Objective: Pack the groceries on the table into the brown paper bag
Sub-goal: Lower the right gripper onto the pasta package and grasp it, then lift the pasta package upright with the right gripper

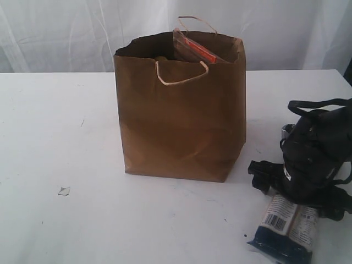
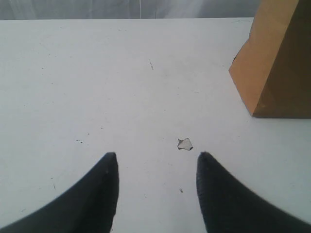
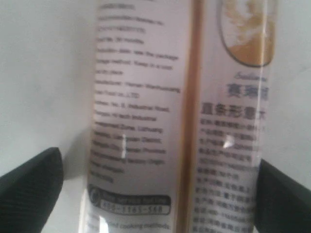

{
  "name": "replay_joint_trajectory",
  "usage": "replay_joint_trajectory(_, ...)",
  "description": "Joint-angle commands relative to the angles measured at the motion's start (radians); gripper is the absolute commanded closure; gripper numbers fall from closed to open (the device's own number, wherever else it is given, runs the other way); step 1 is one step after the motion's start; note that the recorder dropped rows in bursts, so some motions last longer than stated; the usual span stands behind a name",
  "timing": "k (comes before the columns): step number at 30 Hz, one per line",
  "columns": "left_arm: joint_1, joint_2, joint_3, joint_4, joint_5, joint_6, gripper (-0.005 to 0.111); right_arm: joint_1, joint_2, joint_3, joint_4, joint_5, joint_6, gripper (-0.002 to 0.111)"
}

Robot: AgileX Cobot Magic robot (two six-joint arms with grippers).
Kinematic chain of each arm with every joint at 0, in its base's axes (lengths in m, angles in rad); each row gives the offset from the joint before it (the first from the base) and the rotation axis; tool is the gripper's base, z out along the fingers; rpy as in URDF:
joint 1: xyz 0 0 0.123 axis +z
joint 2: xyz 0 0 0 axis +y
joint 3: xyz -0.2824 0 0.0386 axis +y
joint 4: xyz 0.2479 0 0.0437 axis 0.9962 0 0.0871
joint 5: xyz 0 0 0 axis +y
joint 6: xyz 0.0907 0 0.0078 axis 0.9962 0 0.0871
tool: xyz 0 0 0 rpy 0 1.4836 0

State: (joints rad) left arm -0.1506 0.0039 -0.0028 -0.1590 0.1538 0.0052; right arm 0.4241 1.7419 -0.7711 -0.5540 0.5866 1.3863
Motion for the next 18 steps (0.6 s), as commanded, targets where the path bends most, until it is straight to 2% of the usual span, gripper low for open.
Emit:
replay_joint_trajectory(1,0.003,-0.004,0.003,-0.007,0.005,0.003,0.054,-0.007,0.072,0.005,0.043,-0.062,-0.049,0.016)
replay_joint_trajectory(5,0.003,-0.004,0.003,-0.007,0.005,0.003,0.054,-0.007,0.108,0.005,0.045,-0.084,-0.132,0.016)
replay_joint_trajectory(6,0.003,-0.004,0.003,-0.007,0.005,0.003,0.054,-0.007,0.108,0.005,0.045,-0.086,-0.132,0.023)
replay_joint_trajectory(7,0.003,-0.004,0.003,-0.007,0.005,0.003,0.054,-0.007,0.108,0.005,0.045,-0.086,-0.132,0.033)
replay_joint_trajectory(10,0.003,-0.004,0.003,-0.007,0.005,0.003,0.054,-0.007,0.108,0.005,0.042,-0.091,-0.130,0.091)
replay_joint_trajectory(12,0.003,-0.004,0.003,-0.007,0.005,0.003,0.054,-0.007,0.108,0.005,0.034,-0.121,-0.126,0.108)
replay_joint_trajectory(18,0.003,-0.004,0.003,-0.007,0.005,0.003,0.054,-0.007,0.064,0.018,-0.007,-0.159,-0.126,0.108)
